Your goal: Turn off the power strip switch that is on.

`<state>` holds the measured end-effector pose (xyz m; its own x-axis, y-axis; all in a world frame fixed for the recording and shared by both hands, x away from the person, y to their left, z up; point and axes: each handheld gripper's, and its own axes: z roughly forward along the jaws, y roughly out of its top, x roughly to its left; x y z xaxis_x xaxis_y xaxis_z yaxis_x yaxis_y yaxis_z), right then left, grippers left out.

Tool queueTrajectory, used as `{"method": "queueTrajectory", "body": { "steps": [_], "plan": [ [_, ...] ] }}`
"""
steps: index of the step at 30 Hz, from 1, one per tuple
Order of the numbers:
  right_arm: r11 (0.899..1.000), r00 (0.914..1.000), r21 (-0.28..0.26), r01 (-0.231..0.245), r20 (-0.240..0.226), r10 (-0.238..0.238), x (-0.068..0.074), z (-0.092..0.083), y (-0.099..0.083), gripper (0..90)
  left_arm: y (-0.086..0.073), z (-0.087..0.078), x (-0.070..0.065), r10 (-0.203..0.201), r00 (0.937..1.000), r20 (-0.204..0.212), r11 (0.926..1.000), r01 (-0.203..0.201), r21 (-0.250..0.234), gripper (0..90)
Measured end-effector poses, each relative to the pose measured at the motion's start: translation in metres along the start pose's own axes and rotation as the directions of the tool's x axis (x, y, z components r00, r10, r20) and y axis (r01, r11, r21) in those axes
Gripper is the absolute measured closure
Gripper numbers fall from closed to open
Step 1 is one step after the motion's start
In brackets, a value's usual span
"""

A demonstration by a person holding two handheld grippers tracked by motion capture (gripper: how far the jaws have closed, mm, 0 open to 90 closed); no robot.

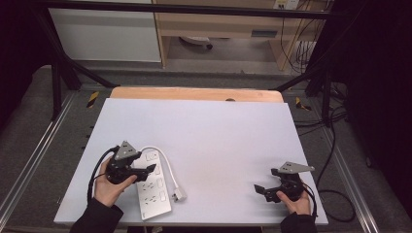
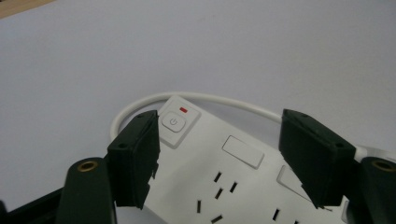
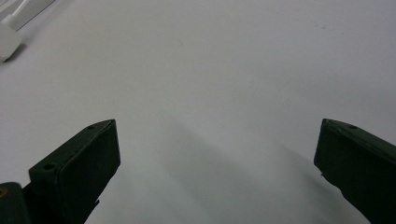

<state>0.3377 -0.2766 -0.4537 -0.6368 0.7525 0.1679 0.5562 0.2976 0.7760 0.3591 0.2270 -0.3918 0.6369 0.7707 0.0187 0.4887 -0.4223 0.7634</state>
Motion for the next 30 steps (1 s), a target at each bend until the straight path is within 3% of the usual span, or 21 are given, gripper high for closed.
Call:
{"method": "queueTrajectory", "body": {
  "steps": [7, 13, 23, 30],
  "plan": [
    [1.000, 1.0000, -0.004, 0.002, 0.002, -0.002, 0.000, 0.000, 0.000, 1.0, 0.002, 0.007, -0.002, -0.002, 1.0000, 0.007, 0.9998, 0.001, 0.018, 38.7],
    [1.000, 1.0000, -0.002, 0.003, 0.005, -0.003, -0.001, 0.000, 0.000, 1.0, -0.003, 0.011, -0.005, -0.011, 0.9997, 0.022, 0.9998, 0.011, 0.017, 53.3],
    [1.000, 1.0000, -0.004, 0.001, 0.003, -0.001, -0.001, -0.001, 0.000, 1.0, -0.009, 0.021, -0.011, -0.007, 0.9989, 0.046, 0.9990, 0.005, 0.045, 65.0],
    [1.000, 1.0000, -0.003, 0.000, 0.004, 0.000, 0.000, 0.000, 0.000, 1.0, -0.010, 0.020, -0.010, -0.014, 0.9984, 0.055, 0.9992, 0.012, 0.037, 73.9]
  ]
}}
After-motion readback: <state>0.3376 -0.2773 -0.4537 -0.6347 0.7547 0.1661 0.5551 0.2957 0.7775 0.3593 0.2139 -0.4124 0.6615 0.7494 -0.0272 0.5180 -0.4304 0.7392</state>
